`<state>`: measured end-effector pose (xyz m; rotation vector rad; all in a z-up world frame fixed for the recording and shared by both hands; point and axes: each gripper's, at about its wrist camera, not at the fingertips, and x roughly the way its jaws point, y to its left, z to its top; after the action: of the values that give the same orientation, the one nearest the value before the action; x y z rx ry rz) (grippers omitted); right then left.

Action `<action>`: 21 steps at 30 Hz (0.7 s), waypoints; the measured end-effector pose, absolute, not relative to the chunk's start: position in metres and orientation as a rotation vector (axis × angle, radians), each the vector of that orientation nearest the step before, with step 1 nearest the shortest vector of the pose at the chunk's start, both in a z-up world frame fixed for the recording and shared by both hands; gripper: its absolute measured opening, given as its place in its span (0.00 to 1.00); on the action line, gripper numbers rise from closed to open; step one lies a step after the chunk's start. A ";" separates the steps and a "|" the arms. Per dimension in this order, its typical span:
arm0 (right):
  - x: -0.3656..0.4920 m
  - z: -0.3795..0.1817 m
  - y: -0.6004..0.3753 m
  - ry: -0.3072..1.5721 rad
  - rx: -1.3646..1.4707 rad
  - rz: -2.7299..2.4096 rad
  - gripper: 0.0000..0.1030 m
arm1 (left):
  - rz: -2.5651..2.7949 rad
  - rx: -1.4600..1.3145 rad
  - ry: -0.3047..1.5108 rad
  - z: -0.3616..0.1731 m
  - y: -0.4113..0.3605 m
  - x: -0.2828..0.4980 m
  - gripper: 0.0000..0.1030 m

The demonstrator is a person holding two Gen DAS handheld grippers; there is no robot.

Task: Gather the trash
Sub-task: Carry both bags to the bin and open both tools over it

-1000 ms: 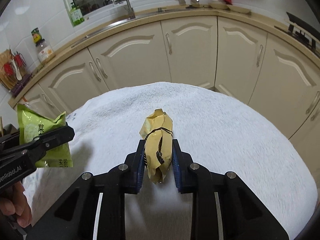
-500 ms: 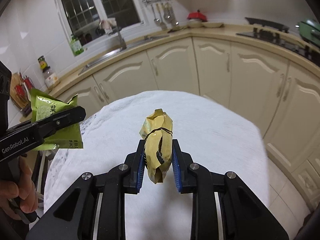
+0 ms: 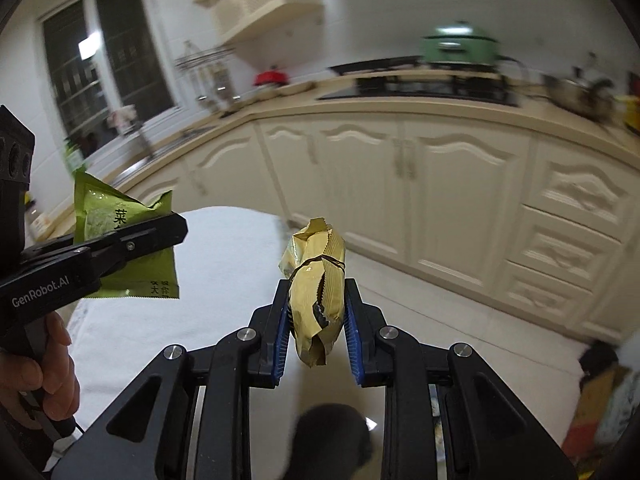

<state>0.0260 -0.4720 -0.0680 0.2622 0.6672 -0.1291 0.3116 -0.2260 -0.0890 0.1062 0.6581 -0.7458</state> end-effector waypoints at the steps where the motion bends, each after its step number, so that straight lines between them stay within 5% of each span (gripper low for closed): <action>1: 0.013 -0.071 -0.486 0.673 0.278 -0.170 0.24 | -0.779 0.126 0.672 -0.093 -0.242 0.316 0.16; 16: -0.050 -0.185 -0.618 0.848 0.501 -0.465 0.25 | -0.986 0.321 0.940 -0.191 -0.431 0.360 0.17; 17: -0.049 -0.195 -0.625 0.862 0.523 -0.463 0.27 | -0.986 0.331 0.976 -0.201 -0.437 0.366 0.23; 19: -0.048 -0.214 -0.639 0.880 0.559 -0.479 0.31 | -0.947 0.374 1.025 -0.211 -0.462 0.389 0.54; 20: -0.048 -0.223 -0.645 0.886 0.581 -0.484 0.48 | -0.924 0.388 1.042 -0.217 -0.473 0.397 0.74; 21: -0.046 -0.234 -0.652 0.898 0.615 -0.489 0.59 | -0.890 0.391 1.042 -0.218 -0.475 0.405 0.82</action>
<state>-0.0456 -0.6519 -0.2344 0.6151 0.8984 -0.4890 0.4049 -0.4752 -0.2182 0.3906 1.0421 -0.8896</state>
